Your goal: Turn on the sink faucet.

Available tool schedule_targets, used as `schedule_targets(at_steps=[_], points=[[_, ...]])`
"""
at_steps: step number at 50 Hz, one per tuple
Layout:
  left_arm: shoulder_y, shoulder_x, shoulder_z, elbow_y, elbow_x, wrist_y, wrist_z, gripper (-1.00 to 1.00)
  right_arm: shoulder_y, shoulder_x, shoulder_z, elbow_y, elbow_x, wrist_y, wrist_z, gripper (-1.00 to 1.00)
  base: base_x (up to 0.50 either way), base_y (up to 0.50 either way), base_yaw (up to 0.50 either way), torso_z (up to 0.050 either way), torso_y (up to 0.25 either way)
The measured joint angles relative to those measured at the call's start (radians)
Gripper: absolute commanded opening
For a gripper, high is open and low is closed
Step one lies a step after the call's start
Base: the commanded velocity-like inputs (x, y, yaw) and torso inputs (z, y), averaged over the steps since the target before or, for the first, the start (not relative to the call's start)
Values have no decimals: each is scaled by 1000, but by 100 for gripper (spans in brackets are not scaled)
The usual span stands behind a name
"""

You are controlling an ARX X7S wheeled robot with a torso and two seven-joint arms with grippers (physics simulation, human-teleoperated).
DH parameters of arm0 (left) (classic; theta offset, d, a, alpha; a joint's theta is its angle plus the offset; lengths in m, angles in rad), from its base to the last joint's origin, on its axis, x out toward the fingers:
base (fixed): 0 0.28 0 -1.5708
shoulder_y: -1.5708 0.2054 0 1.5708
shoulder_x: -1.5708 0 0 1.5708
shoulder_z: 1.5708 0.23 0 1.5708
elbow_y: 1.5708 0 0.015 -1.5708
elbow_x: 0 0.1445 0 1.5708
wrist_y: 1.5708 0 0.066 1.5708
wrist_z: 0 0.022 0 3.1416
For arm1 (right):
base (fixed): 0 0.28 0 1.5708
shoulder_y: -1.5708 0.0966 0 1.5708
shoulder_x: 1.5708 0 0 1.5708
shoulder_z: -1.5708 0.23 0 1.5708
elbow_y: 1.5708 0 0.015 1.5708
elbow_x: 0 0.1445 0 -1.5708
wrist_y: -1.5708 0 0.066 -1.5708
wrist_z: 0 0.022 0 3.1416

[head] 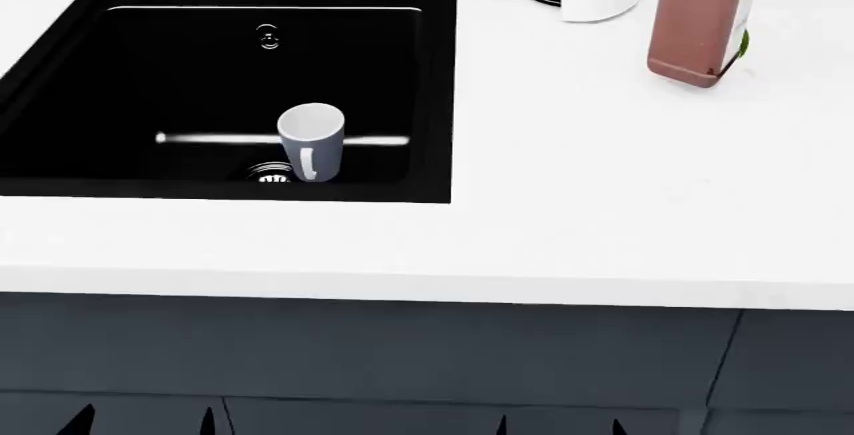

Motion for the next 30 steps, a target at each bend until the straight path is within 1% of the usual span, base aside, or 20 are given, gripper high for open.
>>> schedule_targets(at_steps=[15,28,30], points=[[7,-32,42,15,-6,-14,-41,100,-5,33,-52,-3,3,5,37,100,0,0,0,0,0],[26,-51,69,60,23,-24,-80,100,-11,51,-86,-12,-14,13,60,100,0,0,0,0,0],[28,-55,75,65,26,-26,-86,100,-12,55,-91,-15,-13,16,64,100,0,0,0,50,0]])
